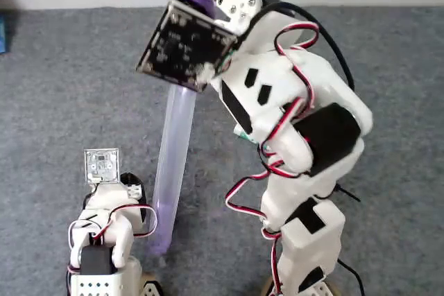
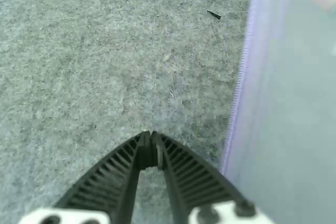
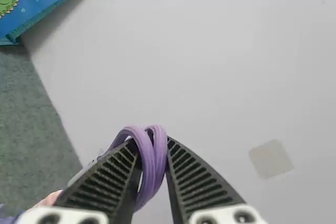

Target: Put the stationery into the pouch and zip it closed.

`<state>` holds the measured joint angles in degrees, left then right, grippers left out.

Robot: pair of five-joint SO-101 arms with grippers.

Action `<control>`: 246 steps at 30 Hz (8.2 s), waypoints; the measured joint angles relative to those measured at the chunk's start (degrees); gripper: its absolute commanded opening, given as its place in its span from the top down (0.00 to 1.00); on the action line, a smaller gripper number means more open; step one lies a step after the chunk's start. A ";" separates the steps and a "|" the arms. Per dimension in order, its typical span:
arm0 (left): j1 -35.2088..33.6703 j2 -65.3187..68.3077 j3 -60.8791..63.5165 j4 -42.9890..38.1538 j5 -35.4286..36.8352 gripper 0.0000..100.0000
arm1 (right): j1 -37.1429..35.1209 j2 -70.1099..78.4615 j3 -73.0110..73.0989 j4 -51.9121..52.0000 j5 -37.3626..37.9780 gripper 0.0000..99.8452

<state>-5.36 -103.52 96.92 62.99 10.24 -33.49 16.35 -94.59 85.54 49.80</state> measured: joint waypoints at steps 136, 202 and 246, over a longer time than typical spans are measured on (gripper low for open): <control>0.00 0.00 0.00 0.00 0.00 0.99 | 66.37 -21.36 131.52 -28.48 34.11 0.79; 0.00 0.00 0.00 0.00 0.00 0.99 | 46.33 -65.85 94.95 15.03 -2.99 0.99; 7.82 0.00 -24.97 -3.16 -8.53 0.98 | 14.07 -32.35 56.35 15.03 -28.13 0.99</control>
<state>2.46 -103.52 71.96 59.82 1.71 -19.43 -16.00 -38.24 100.57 21.67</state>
